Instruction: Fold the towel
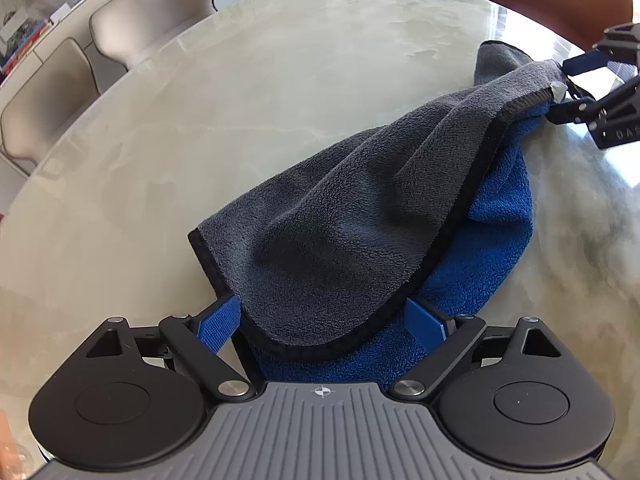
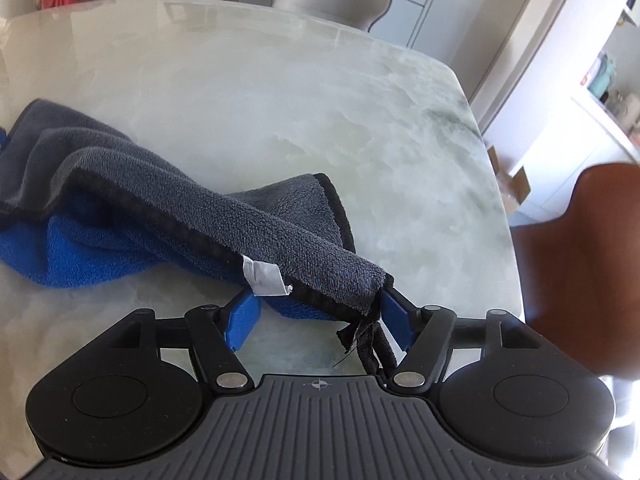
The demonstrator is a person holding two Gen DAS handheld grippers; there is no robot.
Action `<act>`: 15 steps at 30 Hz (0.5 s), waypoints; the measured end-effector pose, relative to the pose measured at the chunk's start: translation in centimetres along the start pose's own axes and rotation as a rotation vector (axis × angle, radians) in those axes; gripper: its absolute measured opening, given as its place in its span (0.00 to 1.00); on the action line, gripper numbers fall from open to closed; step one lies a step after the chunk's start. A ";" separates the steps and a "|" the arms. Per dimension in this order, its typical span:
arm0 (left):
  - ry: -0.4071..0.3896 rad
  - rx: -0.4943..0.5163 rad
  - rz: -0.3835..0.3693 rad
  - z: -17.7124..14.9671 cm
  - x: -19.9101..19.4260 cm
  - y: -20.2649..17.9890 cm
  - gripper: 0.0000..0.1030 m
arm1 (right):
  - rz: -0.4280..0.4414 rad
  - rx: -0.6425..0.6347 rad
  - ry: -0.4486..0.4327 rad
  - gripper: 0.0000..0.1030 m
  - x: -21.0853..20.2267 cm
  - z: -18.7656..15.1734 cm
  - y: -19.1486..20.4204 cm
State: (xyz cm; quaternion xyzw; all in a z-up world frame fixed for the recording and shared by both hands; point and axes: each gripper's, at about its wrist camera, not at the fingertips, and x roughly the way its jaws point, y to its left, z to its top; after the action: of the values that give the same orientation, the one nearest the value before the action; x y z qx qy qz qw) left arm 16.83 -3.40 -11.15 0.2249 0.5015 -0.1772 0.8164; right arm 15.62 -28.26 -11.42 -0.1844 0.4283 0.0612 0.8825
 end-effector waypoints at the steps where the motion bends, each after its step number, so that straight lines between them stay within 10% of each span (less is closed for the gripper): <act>1: -0.001 -0.005 -0.003 -0.1 0.0 0.1 0.90 | -0.003 0.002 -0.003 0.68 0.0 0.0 0.0; 6: -0.021 0.014 0.002 -0.5 -0.5 0.0 0.90 | 0.021 0.111 0.018 0.87 0.6 0.0 -1.0; 15: -0.016 0.015 0.011 -0.6 -0.8 0.0 0.92 | 0.027 0.046 -0.012 0.89 0.5 -0.2 -0.2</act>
State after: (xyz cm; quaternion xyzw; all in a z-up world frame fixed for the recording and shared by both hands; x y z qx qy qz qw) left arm 16.05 -3.04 -10.63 0.2323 0.4925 -0.1783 0.8195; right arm 15.87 -28.53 -11.87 -0.1578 0.4268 0.0644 0.8881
